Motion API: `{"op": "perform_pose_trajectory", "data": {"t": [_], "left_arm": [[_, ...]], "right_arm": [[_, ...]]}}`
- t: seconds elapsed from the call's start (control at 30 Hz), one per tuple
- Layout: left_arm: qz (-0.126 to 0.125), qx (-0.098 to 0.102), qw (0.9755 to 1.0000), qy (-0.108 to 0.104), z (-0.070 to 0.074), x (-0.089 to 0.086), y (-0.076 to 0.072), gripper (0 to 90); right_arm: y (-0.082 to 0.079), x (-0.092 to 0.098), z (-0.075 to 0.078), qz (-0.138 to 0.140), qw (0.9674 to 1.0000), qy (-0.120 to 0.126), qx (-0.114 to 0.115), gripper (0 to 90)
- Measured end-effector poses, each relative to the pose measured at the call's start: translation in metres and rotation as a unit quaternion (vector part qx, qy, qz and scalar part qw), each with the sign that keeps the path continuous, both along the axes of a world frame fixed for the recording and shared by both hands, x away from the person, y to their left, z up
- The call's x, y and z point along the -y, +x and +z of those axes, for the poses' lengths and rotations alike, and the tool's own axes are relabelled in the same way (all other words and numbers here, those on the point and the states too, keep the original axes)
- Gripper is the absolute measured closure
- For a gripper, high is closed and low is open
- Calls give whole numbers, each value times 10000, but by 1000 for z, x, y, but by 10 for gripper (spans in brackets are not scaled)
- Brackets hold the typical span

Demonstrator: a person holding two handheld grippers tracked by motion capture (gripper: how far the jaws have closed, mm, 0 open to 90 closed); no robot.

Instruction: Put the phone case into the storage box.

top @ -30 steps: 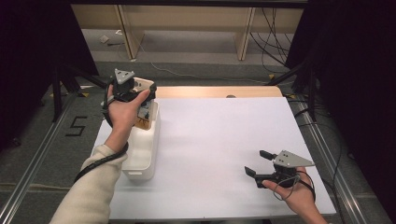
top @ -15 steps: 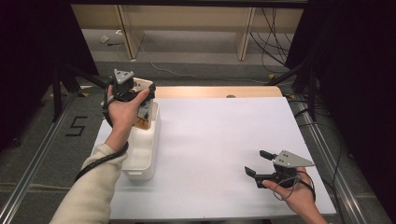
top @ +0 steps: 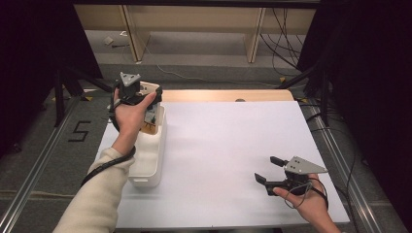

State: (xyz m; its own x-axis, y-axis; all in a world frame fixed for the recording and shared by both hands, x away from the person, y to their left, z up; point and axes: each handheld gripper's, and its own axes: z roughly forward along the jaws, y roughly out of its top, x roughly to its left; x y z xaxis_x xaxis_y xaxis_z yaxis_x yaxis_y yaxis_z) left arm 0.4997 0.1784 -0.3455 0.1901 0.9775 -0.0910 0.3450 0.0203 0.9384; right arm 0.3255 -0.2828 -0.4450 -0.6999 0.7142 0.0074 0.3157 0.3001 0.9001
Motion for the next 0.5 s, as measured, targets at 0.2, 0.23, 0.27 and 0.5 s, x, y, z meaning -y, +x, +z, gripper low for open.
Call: {"op": "perform_pose_trajectory", "data": {"t": [0.2,0.23,0.27,0.5], "left_arm": [[32,-24,10000,-23,-1,0,3,111],[34,-24,10000,-23,-1,0,3,111],[30,-28,10000,-16,-1,0,4,111],[61,-49,10000,-47,-2,-1,7,111]], "right_arm": [[0,0,0,1,10000,0,0,171],[0,0,0,1,10000,0,0,171],[0,0,0,1,10000,0,2,171],[0,0,0,1,10000,5,3,171]]}}
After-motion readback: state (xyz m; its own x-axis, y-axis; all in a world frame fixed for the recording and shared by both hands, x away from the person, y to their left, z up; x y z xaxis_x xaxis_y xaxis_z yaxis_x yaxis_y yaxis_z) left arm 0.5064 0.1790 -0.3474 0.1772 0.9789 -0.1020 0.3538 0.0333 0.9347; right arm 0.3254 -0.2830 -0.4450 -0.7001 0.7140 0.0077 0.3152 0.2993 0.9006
